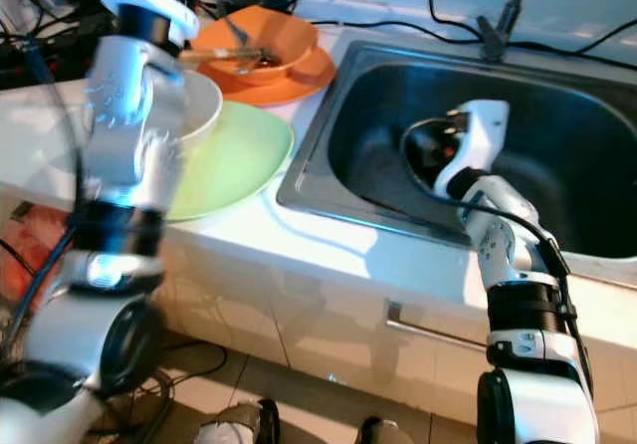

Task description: Kitchen organization

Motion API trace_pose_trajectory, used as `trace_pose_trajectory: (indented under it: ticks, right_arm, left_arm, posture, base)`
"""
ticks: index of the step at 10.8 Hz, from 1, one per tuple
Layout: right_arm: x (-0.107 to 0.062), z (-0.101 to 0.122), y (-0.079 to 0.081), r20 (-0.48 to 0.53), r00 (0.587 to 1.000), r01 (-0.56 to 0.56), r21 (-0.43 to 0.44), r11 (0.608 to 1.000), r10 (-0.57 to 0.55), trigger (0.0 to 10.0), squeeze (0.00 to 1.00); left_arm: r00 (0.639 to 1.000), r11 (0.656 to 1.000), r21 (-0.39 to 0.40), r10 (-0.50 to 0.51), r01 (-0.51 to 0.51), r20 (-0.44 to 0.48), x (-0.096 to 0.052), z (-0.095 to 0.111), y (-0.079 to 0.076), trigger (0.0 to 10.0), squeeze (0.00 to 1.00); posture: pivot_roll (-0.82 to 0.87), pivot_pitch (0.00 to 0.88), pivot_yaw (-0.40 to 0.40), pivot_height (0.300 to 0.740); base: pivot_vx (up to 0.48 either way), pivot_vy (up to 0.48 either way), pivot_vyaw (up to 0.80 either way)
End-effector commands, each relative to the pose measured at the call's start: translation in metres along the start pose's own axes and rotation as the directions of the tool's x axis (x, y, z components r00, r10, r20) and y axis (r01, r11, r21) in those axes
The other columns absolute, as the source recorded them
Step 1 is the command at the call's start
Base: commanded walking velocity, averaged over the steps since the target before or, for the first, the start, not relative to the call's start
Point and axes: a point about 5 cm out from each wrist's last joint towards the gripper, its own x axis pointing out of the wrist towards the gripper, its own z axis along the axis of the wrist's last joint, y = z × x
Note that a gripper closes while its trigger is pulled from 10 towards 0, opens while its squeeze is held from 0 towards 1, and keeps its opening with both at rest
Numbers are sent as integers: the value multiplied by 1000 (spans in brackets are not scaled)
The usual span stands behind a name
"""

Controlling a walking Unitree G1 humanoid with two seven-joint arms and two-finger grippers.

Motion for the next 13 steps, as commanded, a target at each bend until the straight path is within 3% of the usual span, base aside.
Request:
trace_pose_trajectory:
  ticks: [1, 2, 3, 4, 5, 6, 7, 10, 11, 13]
  right_arm:
    - [-2, -1, -8, 10, 998, 65, 0, 998, -65, 10000, 0]
    - [-1, -2, -8, 16, 997, 81, 10, 997, -81, 10000, 0]
    - [1, -3, -4, 26, 996, 84, 37, 996, -85, 10000, 0]
    - [2, -3, -2, 34, 995, 88, 78, 993, -90, 10000, 0]
    - [4, -2, 0, 41, 995, 86, 112, 990, -92, 10000, 0]
    - [5, -1, 3, 48, 995, 79, 139, 987, -87, 10000, 0]
    - [7, 2, 15, 63, 997, 28, 240, 970, -45, 10000, 0]
    - [7, 5, 34, 71, 993, -109, 315, 943, 91, 10000, 0]
    - [4, 6, 39, 76, 984, -177, 352, 919, 161, 10000, 0]
    - [2, 6, 47, 75, 972, -236, 343, 909, 224, 10000, 0]
  left_arm:
    - [998, 985, -164, 52, -57, -36, 5, -3, 6, 0, 0]
    - [993, 950, -297, 74, -97, -87, 4, -11, 9, 0, 0]
    - [975, 814, -544, 122, -204, -184, -3, -28, 13, 0, 0]
    - [955, 678, -677, 147, -286, -256, -11, -43, 14, 0, 0]
    - [940, 584, -739, 152, -335, -305, -21, -55, 14, 0, 0]
    - [928, 530, -763, 158, -369, -338, -29, -64, 13, 0, 0]
    - [918, 433, -809, 176, -397, -356, -45, -74, 13, 0, 0]
    - [890, 355, -817, 212, -454, -403, -57, -84, 17, 0, 0]
    - [889, 348, -819, 209, -457, -407, -59, -85, 17, 0, 0]
    - [892, 347, -822, 211, -451, -400, -57, -82, 20, 0, 0]
  posture:
    - [101, 133, 51, 740]
    - [100, 135, 51, 740]
    - [98, 138, 53, 740]
    - [96, 140, 54, 740]
    - [94, 142, 56, 740]
    - [91, 145, 57, 740]
    - [91, 148, 56, 740]
    - [85, 153, 51, 740]
    - [85, 155, 50, 740]
    - [85, 154, 50, 740]
  base:
    - [0, 0, 0]
    - [0, 0, 0]
    - [0, 0, 0]
    - [0, 0, 0]
    - [0, 0, 0]
    - [0, 0, 0]
    - [0, 0, 0]
    - [0, 0, 0]
    - [0, 0, 0]
    - [0, 0, 0]
